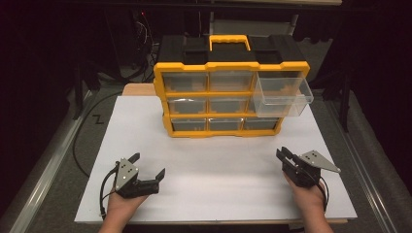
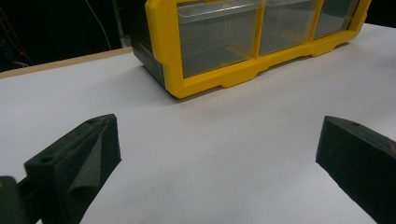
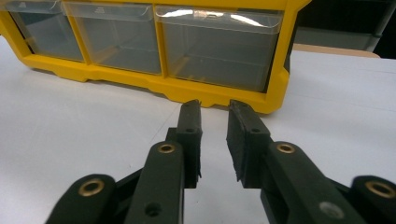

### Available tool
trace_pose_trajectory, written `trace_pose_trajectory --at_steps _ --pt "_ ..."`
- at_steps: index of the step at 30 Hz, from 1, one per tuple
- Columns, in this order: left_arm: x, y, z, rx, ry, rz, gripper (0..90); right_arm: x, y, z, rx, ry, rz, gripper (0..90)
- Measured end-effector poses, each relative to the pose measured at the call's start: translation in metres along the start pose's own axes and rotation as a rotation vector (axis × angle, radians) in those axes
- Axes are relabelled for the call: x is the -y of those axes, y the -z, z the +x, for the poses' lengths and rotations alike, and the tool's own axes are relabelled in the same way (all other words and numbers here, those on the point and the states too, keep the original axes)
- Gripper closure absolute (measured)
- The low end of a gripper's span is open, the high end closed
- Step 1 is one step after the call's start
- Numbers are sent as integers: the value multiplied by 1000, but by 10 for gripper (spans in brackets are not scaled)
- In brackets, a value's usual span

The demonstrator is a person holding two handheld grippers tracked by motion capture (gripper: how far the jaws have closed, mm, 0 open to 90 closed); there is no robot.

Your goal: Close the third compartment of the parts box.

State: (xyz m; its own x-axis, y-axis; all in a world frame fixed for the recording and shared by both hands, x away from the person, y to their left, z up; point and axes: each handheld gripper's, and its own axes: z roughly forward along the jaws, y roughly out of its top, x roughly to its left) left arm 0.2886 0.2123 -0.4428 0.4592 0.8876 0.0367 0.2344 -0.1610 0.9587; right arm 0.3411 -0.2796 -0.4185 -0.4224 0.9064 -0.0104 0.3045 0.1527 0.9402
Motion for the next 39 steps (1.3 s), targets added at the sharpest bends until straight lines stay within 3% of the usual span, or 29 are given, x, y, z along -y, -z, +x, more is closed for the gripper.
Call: trace_pose_trajectory --at_steps 10,24,39 --pt "0 0 0 0 0 0 8 -3 2 5 -2 21 -14 900" --pt "0 -1 0 3 -4 3 8 -4 7 9 -17 18 -46 900" --pt "-1 -1 0 21 -7 -6 8 -17 2 21 -65 28 -77 900"
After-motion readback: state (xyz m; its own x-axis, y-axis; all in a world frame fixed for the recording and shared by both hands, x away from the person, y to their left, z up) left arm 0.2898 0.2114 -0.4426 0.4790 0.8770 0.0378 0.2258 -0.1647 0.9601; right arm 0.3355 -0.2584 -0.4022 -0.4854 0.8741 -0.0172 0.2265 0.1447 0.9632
